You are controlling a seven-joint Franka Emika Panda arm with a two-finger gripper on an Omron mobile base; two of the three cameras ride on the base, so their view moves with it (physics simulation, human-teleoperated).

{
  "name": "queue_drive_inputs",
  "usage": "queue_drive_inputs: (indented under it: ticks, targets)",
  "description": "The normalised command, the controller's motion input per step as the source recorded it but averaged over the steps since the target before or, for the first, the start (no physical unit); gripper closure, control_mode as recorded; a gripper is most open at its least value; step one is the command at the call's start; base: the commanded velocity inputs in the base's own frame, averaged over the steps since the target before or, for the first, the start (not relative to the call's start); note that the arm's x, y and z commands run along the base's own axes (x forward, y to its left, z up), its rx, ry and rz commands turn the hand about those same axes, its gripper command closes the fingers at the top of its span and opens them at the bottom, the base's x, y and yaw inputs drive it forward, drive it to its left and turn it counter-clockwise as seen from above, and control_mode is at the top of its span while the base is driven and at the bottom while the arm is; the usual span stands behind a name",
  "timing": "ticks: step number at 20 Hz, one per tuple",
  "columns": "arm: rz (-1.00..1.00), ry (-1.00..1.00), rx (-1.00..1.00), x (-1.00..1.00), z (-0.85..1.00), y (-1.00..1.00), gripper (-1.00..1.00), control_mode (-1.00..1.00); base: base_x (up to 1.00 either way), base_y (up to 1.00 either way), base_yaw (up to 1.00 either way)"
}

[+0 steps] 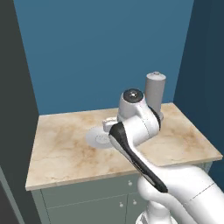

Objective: Place the chicken drumstick on the counter behind the older chicken drumstick on the same shelf of the fridge to maintain FIFO order. Close the fridge door when finished.

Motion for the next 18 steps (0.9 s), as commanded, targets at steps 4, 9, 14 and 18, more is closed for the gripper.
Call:
queue_drive_inputs:
  ticks: [4,9,14,18]
  targets:
    - [0.0,-0.09,0.01,-1.0,0.54,-0.71,1.0,-1.0,0.0,0.0,0.0]
    - [0.0,-0.09,0.01,-0.94,0.47,-0.66,1.0,-1.0,0.0,0.0,0.0]
    - [0.01,-0.14,0.0,-0.46,0.55,-0.55,1.0,-1.0,0.0,0.0,0.0]
    - [0.02,-0.04,0.0,0.0,0.05,-0.11,1.0,-1.0,0.0,0.0,0.0]
